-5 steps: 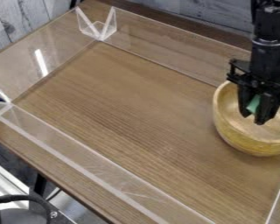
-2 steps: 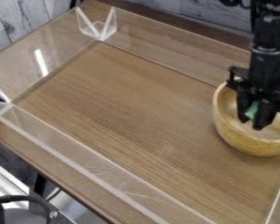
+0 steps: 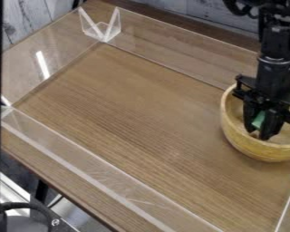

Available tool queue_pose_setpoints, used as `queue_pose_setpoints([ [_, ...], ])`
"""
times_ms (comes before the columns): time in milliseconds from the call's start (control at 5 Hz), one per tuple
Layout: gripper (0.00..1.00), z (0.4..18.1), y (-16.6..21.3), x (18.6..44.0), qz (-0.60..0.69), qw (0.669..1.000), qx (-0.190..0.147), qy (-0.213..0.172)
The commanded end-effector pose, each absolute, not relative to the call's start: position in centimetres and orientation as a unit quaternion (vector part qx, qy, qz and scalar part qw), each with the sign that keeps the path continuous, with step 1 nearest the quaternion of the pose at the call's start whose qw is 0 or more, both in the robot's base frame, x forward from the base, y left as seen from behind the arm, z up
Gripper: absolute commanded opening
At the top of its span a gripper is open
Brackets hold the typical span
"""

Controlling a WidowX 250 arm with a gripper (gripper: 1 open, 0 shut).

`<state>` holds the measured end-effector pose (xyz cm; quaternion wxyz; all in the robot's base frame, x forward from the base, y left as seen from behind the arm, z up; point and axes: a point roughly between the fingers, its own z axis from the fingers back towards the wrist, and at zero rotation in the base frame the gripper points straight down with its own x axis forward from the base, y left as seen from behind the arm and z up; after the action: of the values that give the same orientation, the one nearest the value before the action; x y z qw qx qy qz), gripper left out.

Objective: Put the green block in the brown bowl

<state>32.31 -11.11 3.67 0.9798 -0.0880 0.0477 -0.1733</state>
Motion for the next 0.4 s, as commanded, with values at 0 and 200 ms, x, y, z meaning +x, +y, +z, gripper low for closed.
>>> queue_pose_setpoints([
  [0, 0.00, 5.41, -11.12, 33.76, -0.174, 0.980, -0.091, 0.014],
  [200, 1.00, 5.49, -11.08, 33.74, -0.172, 0.981, -0.091, 0.016],
])
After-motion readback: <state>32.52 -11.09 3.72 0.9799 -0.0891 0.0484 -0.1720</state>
